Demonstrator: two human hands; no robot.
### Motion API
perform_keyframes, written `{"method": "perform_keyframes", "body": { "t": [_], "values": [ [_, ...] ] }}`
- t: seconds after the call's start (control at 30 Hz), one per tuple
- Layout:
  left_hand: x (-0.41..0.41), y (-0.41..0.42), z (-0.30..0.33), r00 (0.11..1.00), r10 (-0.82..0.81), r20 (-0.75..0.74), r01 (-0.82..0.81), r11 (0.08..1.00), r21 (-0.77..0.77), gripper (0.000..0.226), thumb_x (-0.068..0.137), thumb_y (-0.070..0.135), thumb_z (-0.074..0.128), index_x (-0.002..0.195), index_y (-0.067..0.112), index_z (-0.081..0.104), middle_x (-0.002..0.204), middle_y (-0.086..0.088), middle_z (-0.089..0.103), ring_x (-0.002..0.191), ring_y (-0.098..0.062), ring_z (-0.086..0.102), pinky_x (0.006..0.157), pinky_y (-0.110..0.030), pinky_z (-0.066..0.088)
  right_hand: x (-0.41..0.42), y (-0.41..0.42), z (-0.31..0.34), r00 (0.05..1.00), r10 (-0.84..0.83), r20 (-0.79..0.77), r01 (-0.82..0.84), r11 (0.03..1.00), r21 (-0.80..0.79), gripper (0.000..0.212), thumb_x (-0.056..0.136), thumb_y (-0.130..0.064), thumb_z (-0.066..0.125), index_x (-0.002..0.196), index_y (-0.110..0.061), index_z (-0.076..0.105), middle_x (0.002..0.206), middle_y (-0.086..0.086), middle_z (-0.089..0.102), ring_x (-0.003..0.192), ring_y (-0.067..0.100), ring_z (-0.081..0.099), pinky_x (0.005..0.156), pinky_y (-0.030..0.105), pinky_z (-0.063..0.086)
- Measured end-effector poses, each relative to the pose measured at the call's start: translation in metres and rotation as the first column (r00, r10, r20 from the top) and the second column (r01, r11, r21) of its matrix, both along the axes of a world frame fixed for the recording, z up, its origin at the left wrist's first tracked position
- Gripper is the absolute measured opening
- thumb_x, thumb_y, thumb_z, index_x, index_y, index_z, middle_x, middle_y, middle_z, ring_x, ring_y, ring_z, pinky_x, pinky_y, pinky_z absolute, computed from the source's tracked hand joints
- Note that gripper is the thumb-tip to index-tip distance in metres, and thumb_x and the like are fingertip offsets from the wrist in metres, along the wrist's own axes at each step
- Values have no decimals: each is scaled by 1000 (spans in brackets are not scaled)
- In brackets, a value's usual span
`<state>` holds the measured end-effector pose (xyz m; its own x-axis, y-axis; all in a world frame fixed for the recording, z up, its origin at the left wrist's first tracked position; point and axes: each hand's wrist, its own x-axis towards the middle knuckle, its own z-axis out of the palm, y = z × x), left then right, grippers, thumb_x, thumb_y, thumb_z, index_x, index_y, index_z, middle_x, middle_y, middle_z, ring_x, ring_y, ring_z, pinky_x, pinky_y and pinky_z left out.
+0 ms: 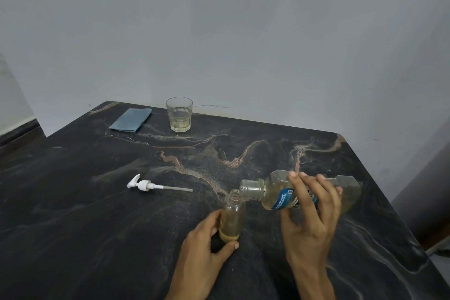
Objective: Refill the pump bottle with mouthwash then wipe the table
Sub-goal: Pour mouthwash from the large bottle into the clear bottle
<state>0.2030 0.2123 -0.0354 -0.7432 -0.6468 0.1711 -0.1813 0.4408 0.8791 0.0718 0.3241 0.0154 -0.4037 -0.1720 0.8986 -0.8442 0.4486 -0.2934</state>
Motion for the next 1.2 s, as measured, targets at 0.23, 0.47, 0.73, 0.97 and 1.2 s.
{"method": "perform_keyframes", "body": {
  "t": [0.23,0.47,0.73,0.97,1.2],
  "values": [
    [0,0,1,1000,-4,-2,4,1000,10,56,69,21,82,118,31,56,110,14,66,102,8,61,95,-28,49,-1,0,0,1000,-2,6,2,1000,10,92,49,18,84,123,-21,48,119,-1,47,117,26,42,119,32,11],
    [0,0,1,1000,-4,2,4,1000,15,55,69,22,81,117,33,56,110,16,66,103,7,60,95,-30,50,0,0,-1,1000,-5,10,5,1000,14,92,48,18,84,124,-21,48,119,0,47,118,26,42,118,33,12],
    [1,1,2,1000,7,3,-7,1000,6,56,69,23,82,112,44,53,110,18,66,103,9,60,95,-26,49,0,0,-1,1000,-5,6,5,1000,11,92,48,17,84,124,-20,48,120,0,48,118,26,42,119,32,11],
    [1,1,3,1000,-1,4,1,1000,13,55,70,22,81,116,37,55,111,19,65,104,10,59,95,-26,49,2,-1,1,1000,-12,6,12,1000,9,92,48,21,83,123,-21,49,119,0,48,118,26,42,118,31,10],
    [1,1,4,1000,0,7,0,1000,14,56,70,22,81,117,37,55,112,18,65,104,10,59,95,-25,48,2,-1,1,1000,-14,0,14,1000,9,91,49,20,83,123,-20,49,119,0,48,117,26,42,118,30,10]
  ]
}}
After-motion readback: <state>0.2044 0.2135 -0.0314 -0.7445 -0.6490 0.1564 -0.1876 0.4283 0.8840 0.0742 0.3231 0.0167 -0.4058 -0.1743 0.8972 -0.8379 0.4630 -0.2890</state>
